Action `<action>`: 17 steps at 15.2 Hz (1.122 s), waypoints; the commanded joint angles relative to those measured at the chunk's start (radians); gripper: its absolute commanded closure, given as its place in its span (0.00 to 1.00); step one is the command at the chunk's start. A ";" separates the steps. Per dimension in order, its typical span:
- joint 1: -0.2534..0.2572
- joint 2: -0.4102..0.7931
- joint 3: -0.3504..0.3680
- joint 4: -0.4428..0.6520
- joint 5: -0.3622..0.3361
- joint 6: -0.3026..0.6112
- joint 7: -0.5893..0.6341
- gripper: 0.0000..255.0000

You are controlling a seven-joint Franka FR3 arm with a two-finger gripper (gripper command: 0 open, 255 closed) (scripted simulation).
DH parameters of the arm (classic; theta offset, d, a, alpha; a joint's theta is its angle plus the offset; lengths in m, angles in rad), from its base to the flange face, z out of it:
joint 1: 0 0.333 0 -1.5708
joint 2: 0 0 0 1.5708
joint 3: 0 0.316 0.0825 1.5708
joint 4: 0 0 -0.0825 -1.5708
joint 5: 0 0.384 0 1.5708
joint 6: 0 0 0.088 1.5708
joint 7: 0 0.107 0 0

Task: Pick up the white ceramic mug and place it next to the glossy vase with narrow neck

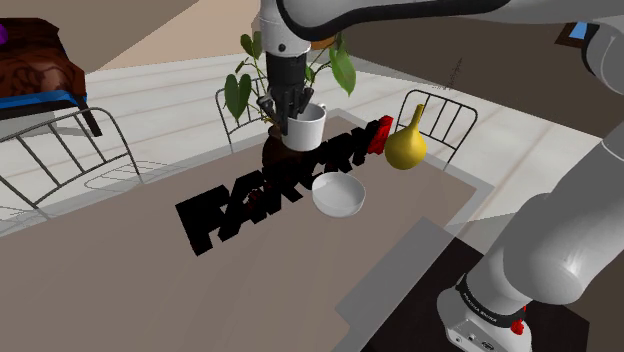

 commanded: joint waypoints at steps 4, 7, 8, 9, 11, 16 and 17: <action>-0.020 -0.059 -0.026 -0.027 0.019 -0.026 -0.052 1.00; -0.046 -0.142 -0.070 -0.116 0.040 -0.014 -0.126 1.00; -0.053 -0.167 -0.085 -0.143 0.044 -0.011 -0.150 1.00; -0.060 -0.192 -0.101 -0.168 0.047 -0.008 -0.175 1.00; -0.074 -0.238 -0.133 -0.216 0.051 -0.005 -0.223 1.00; -0.110 -0.337 -0.216 -0.313 0.045 -0.002 -0.343 1.00; -0.117 -0.354 -0.234 -0.329 0.041 -0.003 -0.366 1.00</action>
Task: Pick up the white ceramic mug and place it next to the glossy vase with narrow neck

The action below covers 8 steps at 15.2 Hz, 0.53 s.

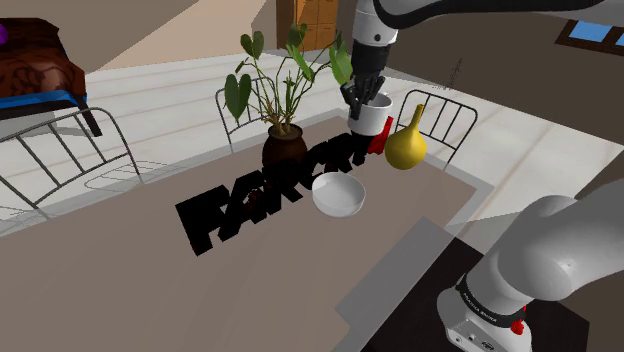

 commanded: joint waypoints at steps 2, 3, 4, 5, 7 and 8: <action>-0.023 -0.044 -0.054 -0.039 -0.013 -0.002 -0.074 1.00; -0.031 -0.058 -0.071 -0.052 -0.019 -0.003 -0.098 1.00; -0.039 -0.071 -0.089 -0.063 -0.025 -0.004 -0.121 1.00; -0.047 -0.083 -0.107 -0.074 -0.032 -0.004 -0.145 1.00; -0.064 -0.104 -0.143 -0.092 -0.046 -0.005 -0.192 1.00; -0.073 -0.113 -0.161 -0.099 -0.054 -0.006 -0.216 1.00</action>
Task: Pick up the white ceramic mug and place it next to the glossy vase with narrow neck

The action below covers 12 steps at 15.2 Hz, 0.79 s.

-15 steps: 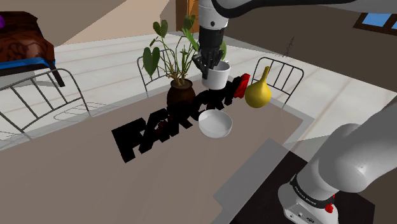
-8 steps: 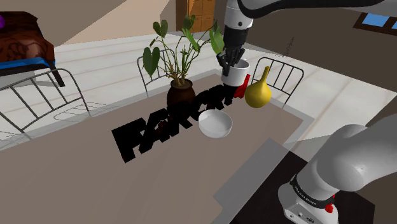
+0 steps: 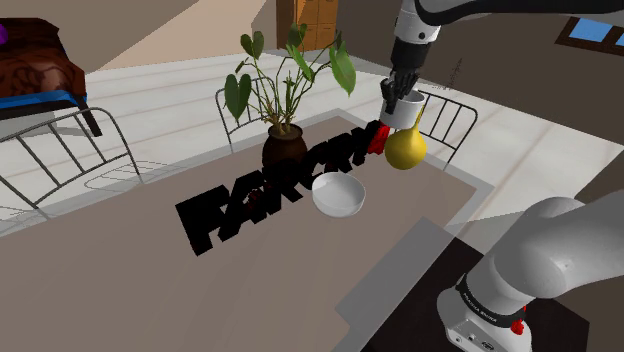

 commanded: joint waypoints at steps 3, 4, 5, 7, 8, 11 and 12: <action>-0.034 -0.024 -0.075 -0.022 -0.032 0.005 -0.097 1.00; -0.043 -0.028 -0.093 -0.025 -0.040 0.005 -0.121 1.00; -0.051 -0.031 -0.112 -0.027 -0.049 0.005 -0.145 1.00; -0.068 -0.035 -0.151 -0.027 -0.066 0.005 -0.193 1.00; -0.077 -0.035 -0.170 -0.025 -0.074 0.006 -0.218 1.00; -0.101 -0.028 -0.229 -0.014 -0.098 0.008 -0.291 1.00; -0.109 -0.024 -0.248 -0.008 -0.105 0.010 -0.316 1.00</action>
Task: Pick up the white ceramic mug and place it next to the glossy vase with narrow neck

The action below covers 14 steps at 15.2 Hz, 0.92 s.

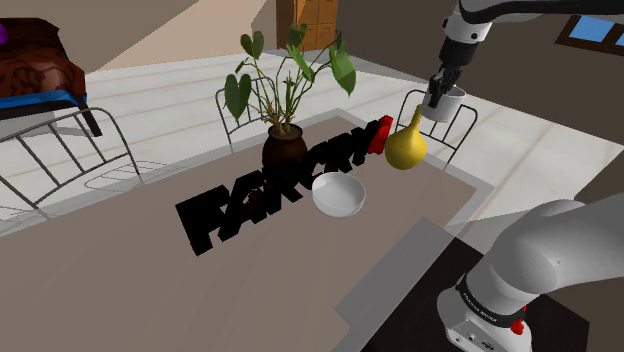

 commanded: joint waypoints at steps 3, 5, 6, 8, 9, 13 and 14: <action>-0.030 0.021 -0.082 0.027 -0.028 0.006 -0.103 1.00; -0.043 0.041 -0.123 0.049 -0.038 0.010 -0.154 1.00; -0.048 0.052 -0.143 0.061 -0.041 0.012 -0.180 1.00; -0.059 0.079 -0.185 0.090 -0.046 0.016 -0.232 1.00; -0.063 0.094 -0.207 0.106 -0.047 0.018 -0.259 1.00; -0.078 0.166 -0.295 0.180 -0.038 0.026 -0.369 1.00; -0.079 0.173 -0.302 0.186 -0.037 0.026 -0.379 1.00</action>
